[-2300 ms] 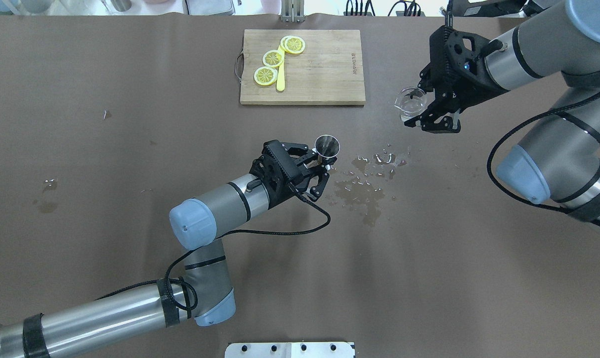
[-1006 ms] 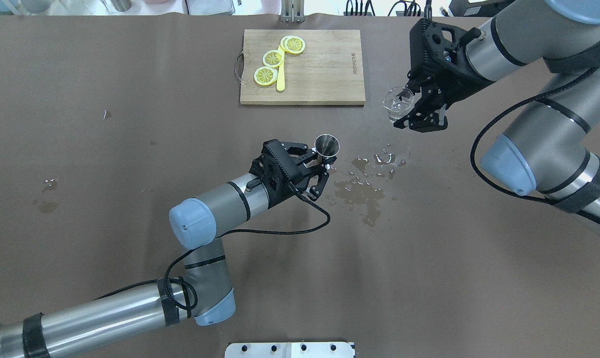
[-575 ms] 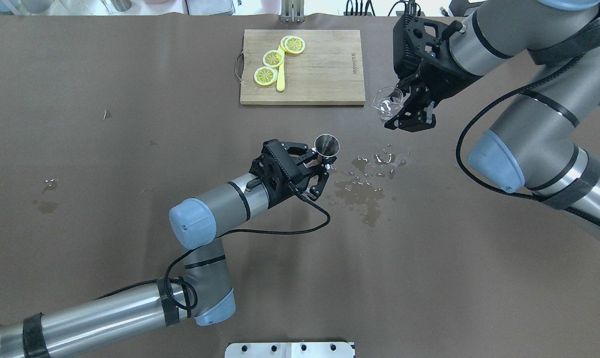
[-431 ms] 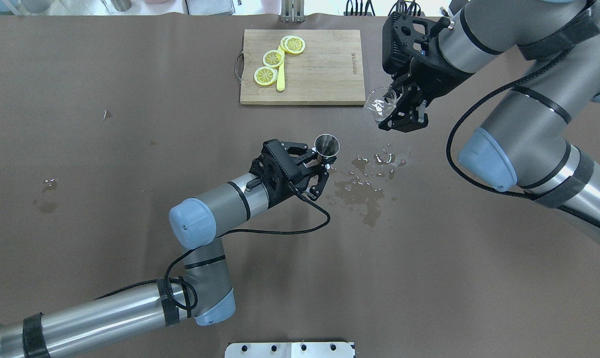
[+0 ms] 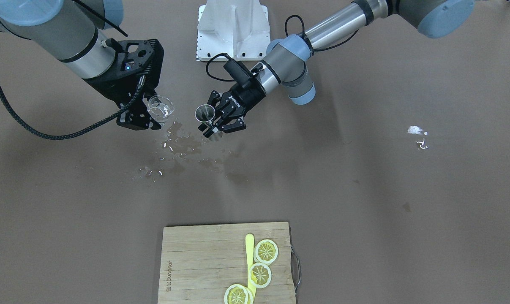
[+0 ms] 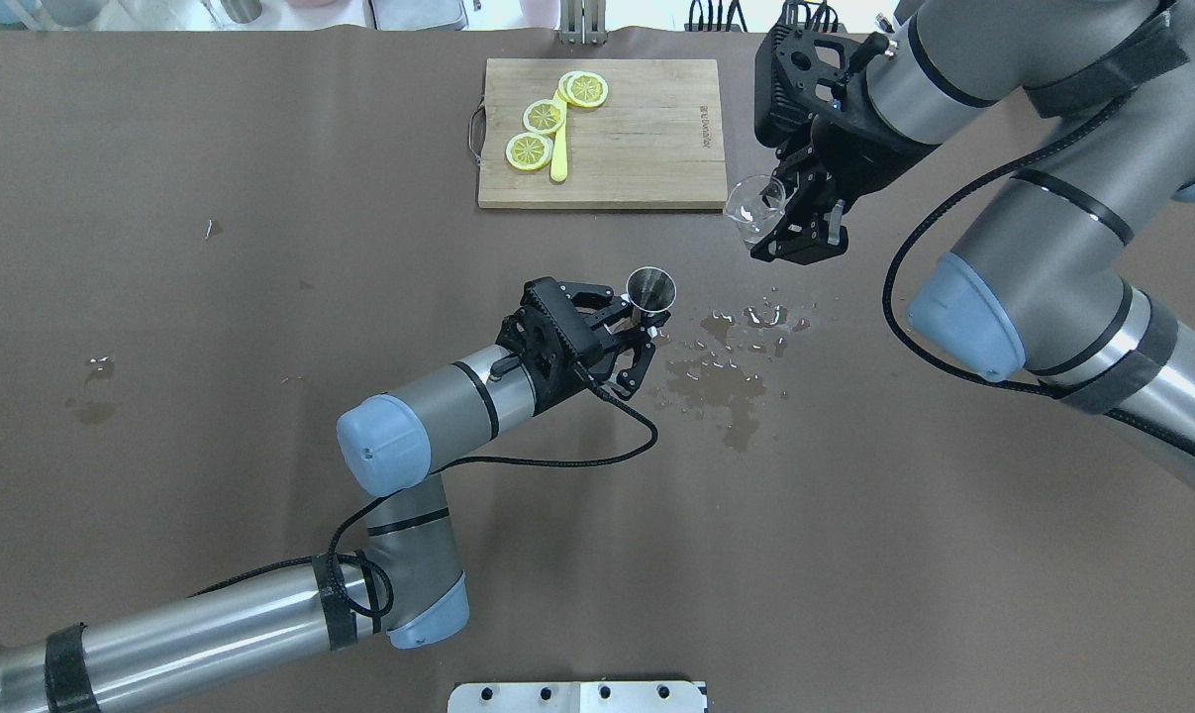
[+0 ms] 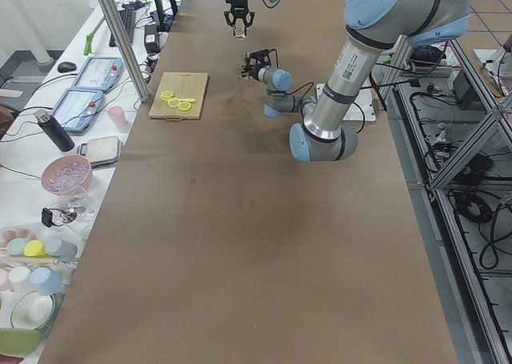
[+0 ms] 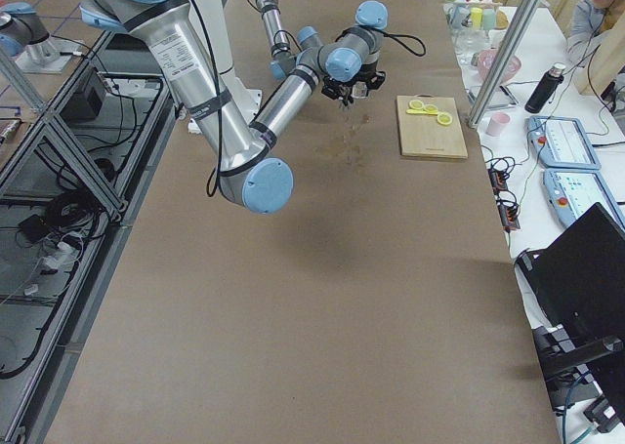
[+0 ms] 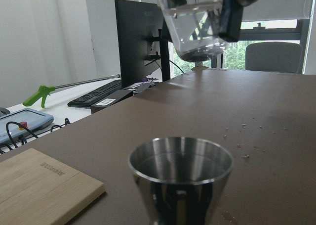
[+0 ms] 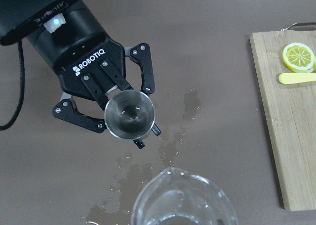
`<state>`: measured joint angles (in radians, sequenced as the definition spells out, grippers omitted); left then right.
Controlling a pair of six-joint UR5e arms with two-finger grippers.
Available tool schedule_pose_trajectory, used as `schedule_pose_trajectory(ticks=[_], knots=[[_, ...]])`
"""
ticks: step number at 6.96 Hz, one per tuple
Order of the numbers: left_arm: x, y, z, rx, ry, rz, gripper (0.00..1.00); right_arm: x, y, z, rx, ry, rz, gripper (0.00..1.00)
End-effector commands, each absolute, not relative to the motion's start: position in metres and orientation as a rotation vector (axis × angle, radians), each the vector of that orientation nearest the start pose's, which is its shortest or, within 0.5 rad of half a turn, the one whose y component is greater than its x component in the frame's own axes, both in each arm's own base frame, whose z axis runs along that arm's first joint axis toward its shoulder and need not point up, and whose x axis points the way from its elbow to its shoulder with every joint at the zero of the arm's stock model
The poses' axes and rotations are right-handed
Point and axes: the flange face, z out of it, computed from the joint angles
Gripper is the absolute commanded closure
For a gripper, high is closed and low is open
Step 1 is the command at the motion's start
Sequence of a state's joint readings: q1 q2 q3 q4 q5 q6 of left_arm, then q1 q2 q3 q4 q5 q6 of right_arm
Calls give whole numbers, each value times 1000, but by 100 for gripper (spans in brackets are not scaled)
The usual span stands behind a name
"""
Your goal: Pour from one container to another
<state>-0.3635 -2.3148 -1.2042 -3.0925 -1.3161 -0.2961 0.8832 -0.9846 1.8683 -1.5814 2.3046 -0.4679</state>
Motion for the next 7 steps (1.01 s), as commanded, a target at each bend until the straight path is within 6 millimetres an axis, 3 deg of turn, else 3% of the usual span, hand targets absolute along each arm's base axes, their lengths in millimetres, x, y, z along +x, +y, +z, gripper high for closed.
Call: schedule_pose_trajectory(ticks=[1, 7], knots=[[609, -401, 205, 1505, 1169, 380, 100, -345, -505, 183, 839, -794, -1400, 100], [608, -402, 205, 1507, 1167, 380, 100, -371, -494, 167, 797, -735, -1446, 100]])
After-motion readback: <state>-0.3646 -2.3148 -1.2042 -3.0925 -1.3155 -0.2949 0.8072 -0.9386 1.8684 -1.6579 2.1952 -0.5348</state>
